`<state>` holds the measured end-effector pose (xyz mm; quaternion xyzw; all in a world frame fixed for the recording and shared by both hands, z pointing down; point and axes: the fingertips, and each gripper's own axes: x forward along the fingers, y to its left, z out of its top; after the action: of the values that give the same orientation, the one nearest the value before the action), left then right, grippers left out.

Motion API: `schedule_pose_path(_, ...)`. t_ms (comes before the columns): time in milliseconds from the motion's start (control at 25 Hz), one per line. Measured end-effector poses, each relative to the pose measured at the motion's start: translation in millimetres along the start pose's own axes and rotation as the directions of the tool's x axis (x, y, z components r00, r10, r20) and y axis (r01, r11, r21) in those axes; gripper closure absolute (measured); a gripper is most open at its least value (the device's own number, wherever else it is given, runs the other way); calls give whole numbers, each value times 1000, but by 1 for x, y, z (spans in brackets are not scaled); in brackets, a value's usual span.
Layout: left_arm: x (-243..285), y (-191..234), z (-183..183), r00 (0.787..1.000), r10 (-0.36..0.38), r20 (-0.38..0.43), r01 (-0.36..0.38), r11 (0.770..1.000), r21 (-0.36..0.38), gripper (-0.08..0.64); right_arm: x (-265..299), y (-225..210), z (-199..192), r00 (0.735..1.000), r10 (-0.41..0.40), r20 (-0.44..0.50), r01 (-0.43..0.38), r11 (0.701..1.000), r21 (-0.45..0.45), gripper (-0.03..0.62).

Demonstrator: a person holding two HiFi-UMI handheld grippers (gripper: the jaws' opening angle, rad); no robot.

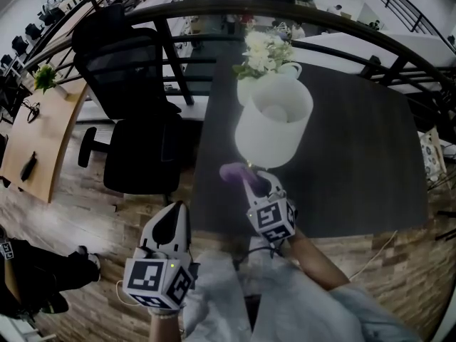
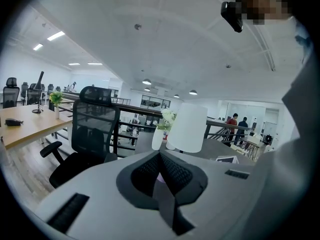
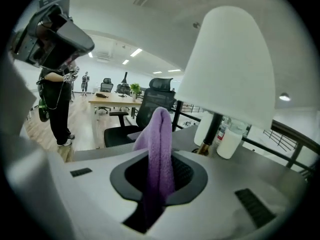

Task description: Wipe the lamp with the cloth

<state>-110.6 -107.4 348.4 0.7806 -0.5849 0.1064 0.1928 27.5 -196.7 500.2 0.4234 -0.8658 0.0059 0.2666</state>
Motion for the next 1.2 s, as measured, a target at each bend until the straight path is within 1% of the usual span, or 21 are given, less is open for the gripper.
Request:
schedule_pose_path(160,5,-4,-3,1000,1,-19,-1,1000,3,551,2,-23,-22,999,-40,-17,41,996,77,541)
schedule_pose_path(280,10,-8,-4,1000,-1,-23,1,1000,4,551,0,-43,-33,997,-70,-35,73,992,107,541)
schedule_pose_path(360,13,-11,-5,999,-2,-34,2,1000,5,549,-2,-53,-38,996,-76,-36,79,990,117,541)
schedule_pose_path(520,21,-18,-4,1000,-5,-27,5,1000,6,551,-2,-64,-44,998,-53,-27,56,993,100,541)
schedule_pose_path(680,27,-23,-2,1000,4,-22,-4,1000,-10,551,-3,-74,-47,999,-31,-24,33,995,91,541)
schedule_pose_path(960,36,-27,-2,999,21,-27,-22,1000,-12,549,-5,-90,-51,1000,14,-19,-13,998,61,541)
schedule_pose_path(1040,38,-27,-2,999,27,-27,-27,999,-17,549,-5,-96,-53,1000,18,-22,-17,998,55,541)
schedule_pose_path(1200,41,-27,-2,999,40,-24,-41,999,-32,549,-2,-115,-54,999,-1,-39,3,999,54,541)
